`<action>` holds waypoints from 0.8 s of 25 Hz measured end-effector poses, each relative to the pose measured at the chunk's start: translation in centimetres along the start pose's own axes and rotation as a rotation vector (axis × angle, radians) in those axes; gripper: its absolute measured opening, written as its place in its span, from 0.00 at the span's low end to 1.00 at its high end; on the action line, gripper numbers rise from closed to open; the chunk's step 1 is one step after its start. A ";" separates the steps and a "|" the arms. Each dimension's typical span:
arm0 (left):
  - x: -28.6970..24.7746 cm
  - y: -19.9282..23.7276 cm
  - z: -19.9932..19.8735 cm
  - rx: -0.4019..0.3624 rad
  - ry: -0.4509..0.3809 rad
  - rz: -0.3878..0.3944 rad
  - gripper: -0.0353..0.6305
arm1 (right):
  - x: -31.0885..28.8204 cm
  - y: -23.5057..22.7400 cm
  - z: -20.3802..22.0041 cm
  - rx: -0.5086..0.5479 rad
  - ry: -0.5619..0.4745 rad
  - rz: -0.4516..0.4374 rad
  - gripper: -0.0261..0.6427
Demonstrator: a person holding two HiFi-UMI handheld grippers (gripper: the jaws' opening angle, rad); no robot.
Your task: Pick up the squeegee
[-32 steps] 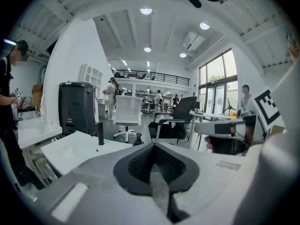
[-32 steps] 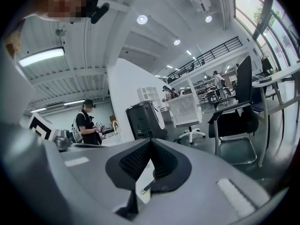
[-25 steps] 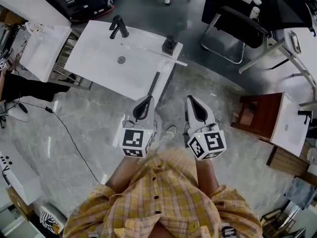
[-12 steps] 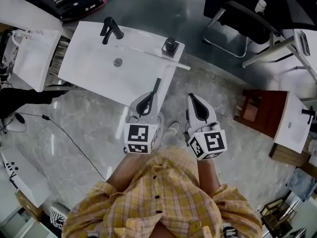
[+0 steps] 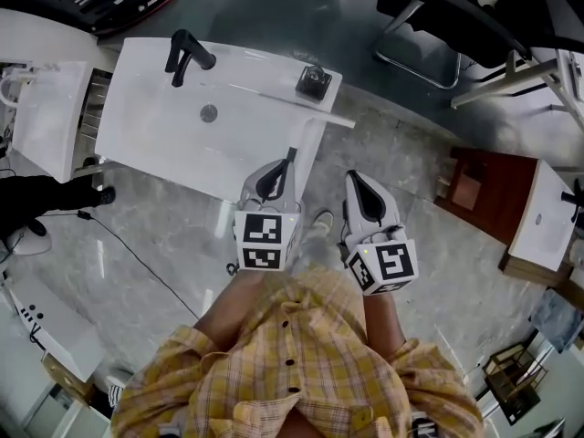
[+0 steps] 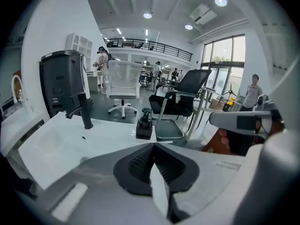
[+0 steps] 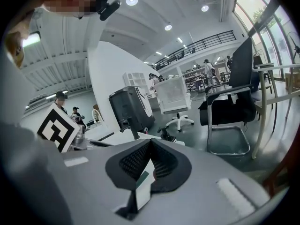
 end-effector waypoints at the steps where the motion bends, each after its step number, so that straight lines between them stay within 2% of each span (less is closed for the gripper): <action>1: -0.4 0.2 0.1 0.006 0.012 0.003 0.05 | -0.3 0.0 0.1 -0.005 0.004 0.004 0.04; 10: -3.4 1.8 1.5 0.046 0.121 0.025 0.05 | -2.8 -0.1 1.6 -0.029 0.056 0.015 0.04; 12: -4.0 2.0 1.8 0.049 0.141 0.032 0.11 | -3.2 -0.1 1.8 -0.033 0.064 0.018 0.04; 17: -5.1 2.7 2.3 0.057 0.185 0.034 0.12 | -3.9 -0.4 2.3 -0.051 0.078 0.024 0.04; 20: -5.8 2.9 2.5 0.065 0.204 0.040 0.16 | -4.3 -0.5 2.6 -0.058 0.086 0.024 0.04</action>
Point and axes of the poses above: the fingertips, and each gripper's own axes: x backward along the fingers, y to its left, z out of its underside, the point moved 1 cm from there along x, backward along the fingers, and after that the axes turned 14 degrees about z, right-handed, at the moved point
